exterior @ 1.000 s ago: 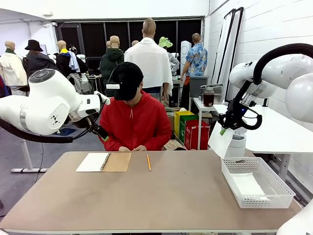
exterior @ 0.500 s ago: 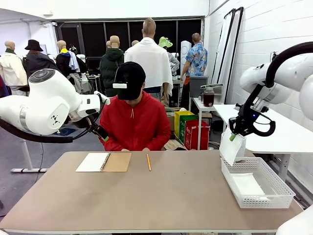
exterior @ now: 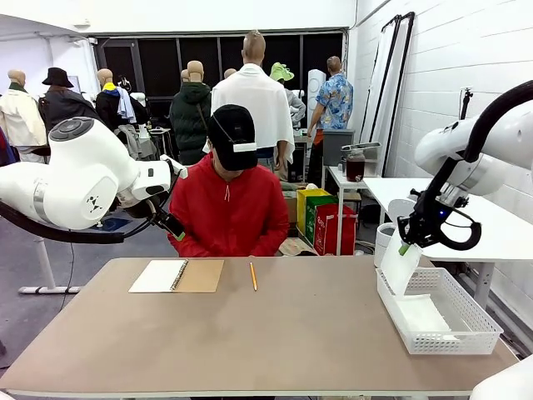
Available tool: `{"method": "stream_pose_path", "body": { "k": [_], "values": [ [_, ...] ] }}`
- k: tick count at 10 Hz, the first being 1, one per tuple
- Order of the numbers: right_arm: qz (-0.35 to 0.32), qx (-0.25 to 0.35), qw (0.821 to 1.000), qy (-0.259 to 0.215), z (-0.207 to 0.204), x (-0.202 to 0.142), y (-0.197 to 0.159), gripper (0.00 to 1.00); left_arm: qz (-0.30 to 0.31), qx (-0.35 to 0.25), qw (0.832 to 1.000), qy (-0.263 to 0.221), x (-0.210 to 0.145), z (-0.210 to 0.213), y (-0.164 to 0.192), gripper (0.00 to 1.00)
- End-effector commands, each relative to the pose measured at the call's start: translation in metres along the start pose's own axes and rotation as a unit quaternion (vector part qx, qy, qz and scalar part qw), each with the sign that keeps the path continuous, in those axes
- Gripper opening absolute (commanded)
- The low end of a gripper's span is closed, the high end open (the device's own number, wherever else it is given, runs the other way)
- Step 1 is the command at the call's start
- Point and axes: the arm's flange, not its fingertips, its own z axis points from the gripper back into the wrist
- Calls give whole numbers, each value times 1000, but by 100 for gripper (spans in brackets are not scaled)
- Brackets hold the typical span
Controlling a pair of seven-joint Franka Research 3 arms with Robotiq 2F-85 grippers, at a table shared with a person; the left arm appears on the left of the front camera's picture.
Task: Sort the paper based on its condition.
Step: If a person hands you a paper, place it in the Organizing basket , and if it's crumpled, put it in the Trash can.
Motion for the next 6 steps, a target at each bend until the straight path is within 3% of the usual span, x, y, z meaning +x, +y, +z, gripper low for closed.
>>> {"method": "stream_pose_path", "body": {
  "k": [1,6],
  "values": [
    [-1,-18,1000,-17,-15,-1,-12,0,0,0,1000,0,0,0,0,100],
    [-7,-40,999,7,-32,-2,-31,0,0,0,1000,0,0,0,0,100]
  ]
}}
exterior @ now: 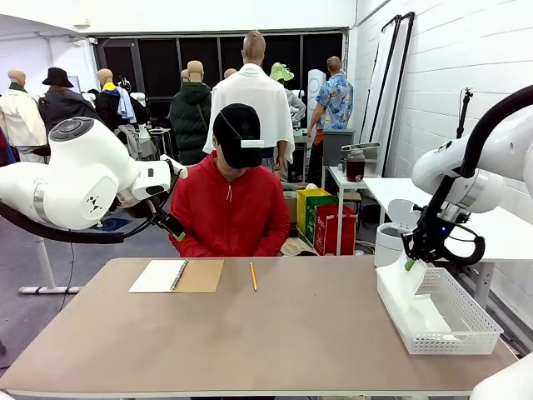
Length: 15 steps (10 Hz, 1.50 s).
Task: Sort the paper based on its condition.
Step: If a person hands you a paper, place it in the Organizing basket , and if it's crumpled, put it in the Trash can.
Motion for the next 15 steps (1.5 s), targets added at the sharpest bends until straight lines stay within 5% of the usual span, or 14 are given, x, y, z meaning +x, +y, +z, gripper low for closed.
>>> {"method": "stream_pose_path", "body": {
  "k": [1,7,12,15],
  "values": [
    [-4,-17,1000,12,-6,-9,-10,0,0,0,1000,0,0,0,0,100],
    [-34,-29,997,55,-33,-22,-32,0,0,0,1000,0,0,0,0,100],
    [-49,-98,991,76,-52,-21,-34,0,0,0,1000,0,0,0,0,100],
    [-64,-136,984,91,-64,-21,-31,58,0,0,1000,0,0,0,0,100]
  ]
}}
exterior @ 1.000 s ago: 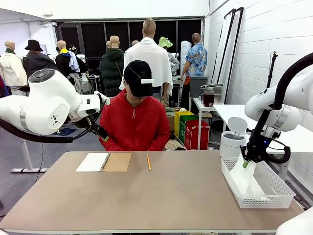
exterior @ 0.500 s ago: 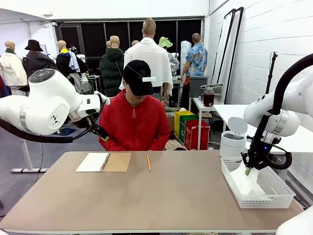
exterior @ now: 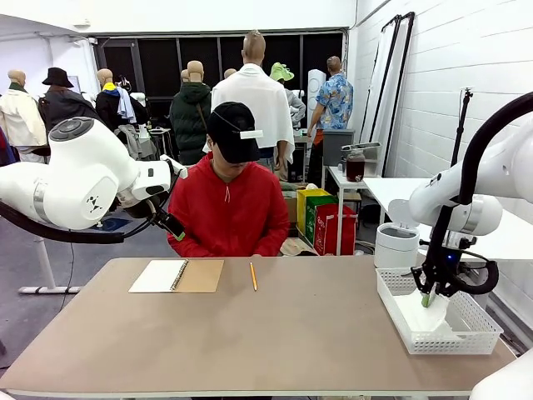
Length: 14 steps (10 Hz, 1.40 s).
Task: Sort the paper based on its condition.
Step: If a person hands you a paper, place it in the Organizing basket , and if it's crumpled, put it in the Trash can.
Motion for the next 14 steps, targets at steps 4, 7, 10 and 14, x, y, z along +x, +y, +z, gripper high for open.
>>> {"method": "stream_pose_path", "body": {
  "k": [4,7,10,14],
  "values": [
    [-21,-63,998,10,-5,3,14,100,0,0,1000,0,0,0,0,100],
    [-28,-113,993,0,-4,1,24,100,0,0,1000,0,0,0,0,100],
    [-34,-148,988,-7,-1,-4,34,100,0,0,1000,0,0,0,0,100],
    [-26,-134,991,-12,-2,-4,31,100,0,0,1000,0,0,0,0,100]
  ]
}}
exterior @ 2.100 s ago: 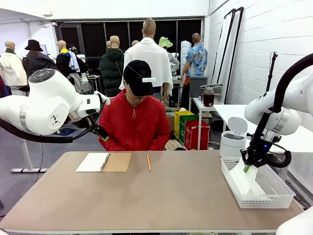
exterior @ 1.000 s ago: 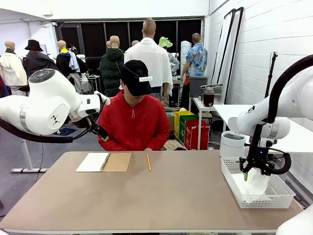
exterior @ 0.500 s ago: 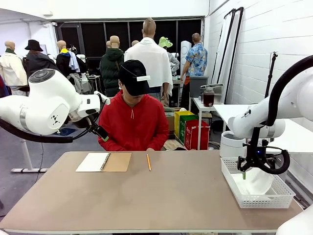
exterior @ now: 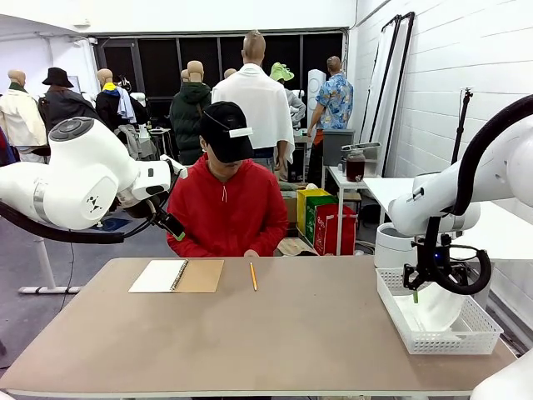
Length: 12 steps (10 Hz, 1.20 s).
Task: Sort the paper based on its condition.
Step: If a person hands you a paper, place it in the Organizing basket , and if it's crumpled, put it in the Trash can.
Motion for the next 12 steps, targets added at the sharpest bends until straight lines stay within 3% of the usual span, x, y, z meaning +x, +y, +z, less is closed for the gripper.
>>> {"method": "stream_pose_path", "body": {
  "k": [1,12],
  "values": [
    [5,-1,1000,1,-2,0,0,100,0,0,1000,0,0,0,0,100],
    [5,-1,1000,1,-2,0,0,100,0,0,1000,0,0,0,0,100]
  ]
}}
